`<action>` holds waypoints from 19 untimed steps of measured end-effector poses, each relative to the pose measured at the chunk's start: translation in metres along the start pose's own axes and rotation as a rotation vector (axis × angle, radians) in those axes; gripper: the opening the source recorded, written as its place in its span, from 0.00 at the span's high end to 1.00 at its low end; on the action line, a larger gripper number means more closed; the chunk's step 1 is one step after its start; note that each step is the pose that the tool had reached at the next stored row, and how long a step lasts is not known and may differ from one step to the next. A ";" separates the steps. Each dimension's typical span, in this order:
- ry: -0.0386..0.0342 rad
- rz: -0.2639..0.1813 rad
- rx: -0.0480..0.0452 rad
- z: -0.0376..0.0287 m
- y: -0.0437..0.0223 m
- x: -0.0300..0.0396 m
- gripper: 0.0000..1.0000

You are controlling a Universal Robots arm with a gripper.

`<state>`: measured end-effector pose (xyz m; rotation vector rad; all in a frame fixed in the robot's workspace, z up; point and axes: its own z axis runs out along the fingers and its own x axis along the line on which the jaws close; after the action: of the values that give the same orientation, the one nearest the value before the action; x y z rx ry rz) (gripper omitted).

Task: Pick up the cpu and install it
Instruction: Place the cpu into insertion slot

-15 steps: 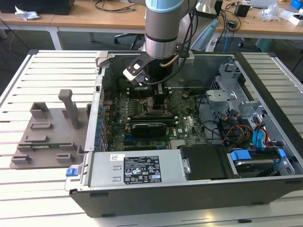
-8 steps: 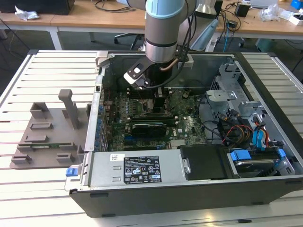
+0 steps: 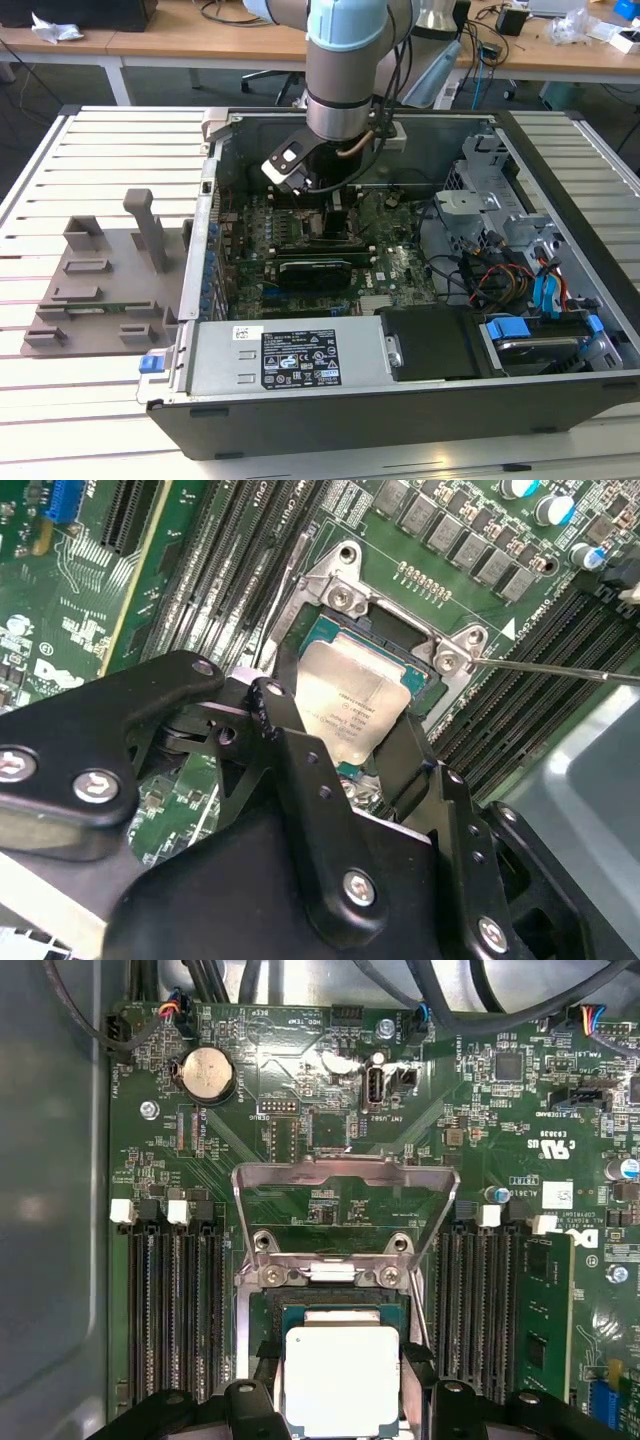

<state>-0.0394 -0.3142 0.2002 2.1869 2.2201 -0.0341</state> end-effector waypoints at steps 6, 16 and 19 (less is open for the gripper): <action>0.0000 0.001 0.0001 0.0021 0.0013 0.0016 0.45; 0.0005 0.001 -0.0003 0.0030 0.0018 0.0018 0.45; 0.0001 0.001 0.0000 0.0029 0.0017 0.0017 0.38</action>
<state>-0.0377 -0.3125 0.1972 2.1879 2.2191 -0.0340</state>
